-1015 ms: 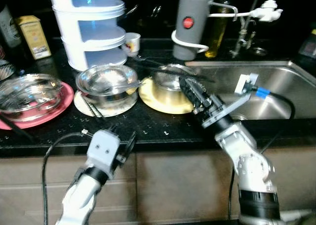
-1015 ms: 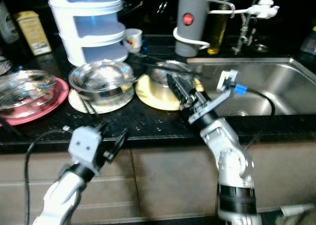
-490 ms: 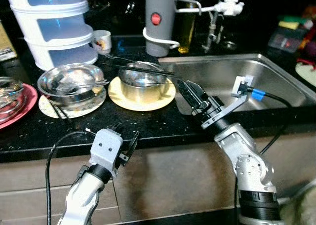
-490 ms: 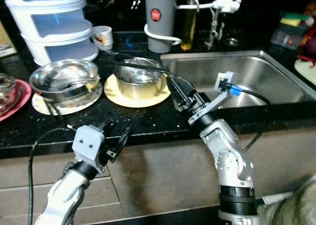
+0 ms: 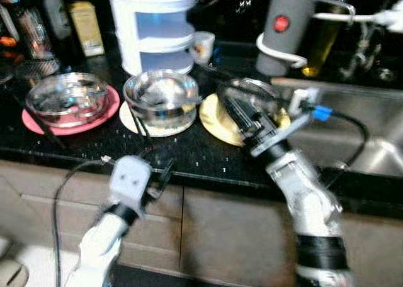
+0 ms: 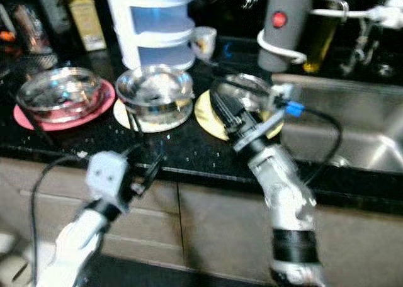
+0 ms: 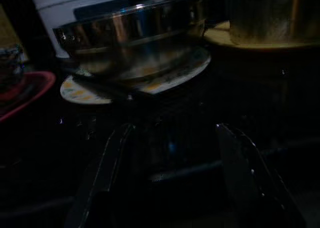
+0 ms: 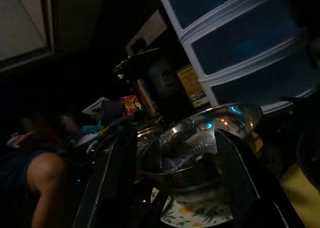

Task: Kitchen organization

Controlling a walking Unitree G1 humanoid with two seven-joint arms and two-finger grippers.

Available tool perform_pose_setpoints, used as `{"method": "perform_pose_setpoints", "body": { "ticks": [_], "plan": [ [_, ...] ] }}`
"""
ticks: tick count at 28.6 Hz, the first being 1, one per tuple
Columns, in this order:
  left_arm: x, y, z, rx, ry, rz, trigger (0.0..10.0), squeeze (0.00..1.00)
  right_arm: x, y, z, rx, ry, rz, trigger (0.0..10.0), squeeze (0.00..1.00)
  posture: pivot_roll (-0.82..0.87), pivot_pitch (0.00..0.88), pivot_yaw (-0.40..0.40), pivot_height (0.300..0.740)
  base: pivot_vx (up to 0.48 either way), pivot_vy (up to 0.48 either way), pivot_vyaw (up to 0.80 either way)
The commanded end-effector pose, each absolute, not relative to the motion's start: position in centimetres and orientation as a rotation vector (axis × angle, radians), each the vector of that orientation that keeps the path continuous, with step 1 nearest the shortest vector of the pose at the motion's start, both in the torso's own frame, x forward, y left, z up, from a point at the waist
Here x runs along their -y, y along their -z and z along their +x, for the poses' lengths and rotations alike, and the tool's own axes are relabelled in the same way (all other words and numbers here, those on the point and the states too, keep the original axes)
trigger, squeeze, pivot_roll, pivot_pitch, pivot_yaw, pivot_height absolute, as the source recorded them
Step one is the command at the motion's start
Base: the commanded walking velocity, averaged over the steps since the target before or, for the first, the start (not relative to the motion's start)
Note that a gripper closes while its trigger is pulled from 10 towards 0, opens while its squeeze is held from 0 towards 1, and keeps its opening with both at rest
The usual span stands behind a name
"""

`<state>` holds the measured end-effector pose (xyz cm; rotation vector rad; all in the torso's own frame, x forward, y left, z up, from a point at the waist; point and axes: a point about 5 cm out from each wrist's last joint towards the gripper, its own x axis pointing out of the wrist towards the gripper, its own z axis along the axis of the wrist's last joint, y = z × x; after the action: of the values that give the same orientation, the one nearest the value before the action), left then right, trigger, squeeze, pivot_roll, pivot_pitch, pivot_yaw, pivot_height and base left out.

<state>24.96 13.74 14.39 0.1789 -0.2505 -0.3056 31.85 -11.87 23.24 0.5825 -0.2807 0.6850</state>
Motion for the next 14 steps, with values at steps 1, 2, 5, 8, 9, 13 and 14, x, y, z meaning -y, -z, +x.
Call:
{"method": "perform_pose_setpoints", "body": {
  "ticks": [1, 2, 5, 8, 9, 13, 14],
  "plan": [
    [-13.1, -14.4, 25.0, 0.250, 0.336, 0.163, 10.0, 0.00, 13.0, -23.5, 32.0, 0.309, -0.639, 0.604, 10.0, 0.00, -0.01, 0.000, -0.079, 0.740, 0.000, 0.000, 0.00],
    [-13.0, -14.5, 25.0, 0.257, 0.346, 0.163, 10.0, 0.00, 13.2, -23.8, 32.1, 0.320, -0.626, 0.611, 10.0, 0.00, -0.01, 0.000, -0.078, 0.740, 0.000, 0.000, 0.00],
    [-12.5, -15.4, 25.3, 0.283, 0.371, 0.155, 10.0, 0.00, 14.0, -24.9, 32.8, 0.366, -0.566, 0.630, 10.0, 0.00, 0.00, 0.000, -0.079, 0.740, 0.000, 0.000, 0.00],
    [-12.3, -15.8, 25.4, 0.295, 0.385, 0.145, 10.0, 0.00, 14.3, -25.7, 33.1, 0.390, -0.543, 0.633, 10.0, 0.00, 0.00, 0.000, -0.080, 0.740, 0.000, 0.000, 0.00],
    [-12.3, -15.8, 25.4, 0.295, 0.385, 0.145, 10.0, 0.00, 14.3, -25.7, 33.1, 0.390, -0.543, 0.633, 10.0, 0.00, 0.00, 0.000, -0.080, 0.740, 0.000, 0.000, 0.00],
    [-11.2, -16.4, 25.4, 0.323, 0.446, 0.131, 10.0, 0.00, 15.8, -28.1, 34.7, 0.443, -0.402, 0.404, 10.0, 0.00, 0.00, 0.000, -0.079, 0.740, 0.000, 0.000, 0.00],
    [-11.1, -16.3, 25.3, 0.320, 0.452, 0.130, 10.0, 0.00, 15.8, -28.5, 35.0, 0.442, -0.384, 0.263, 10.0, 0.00, -0.01, 0.000, -0.076, 0.740, 0.000, 0.000, 0.00]
  ]
}}
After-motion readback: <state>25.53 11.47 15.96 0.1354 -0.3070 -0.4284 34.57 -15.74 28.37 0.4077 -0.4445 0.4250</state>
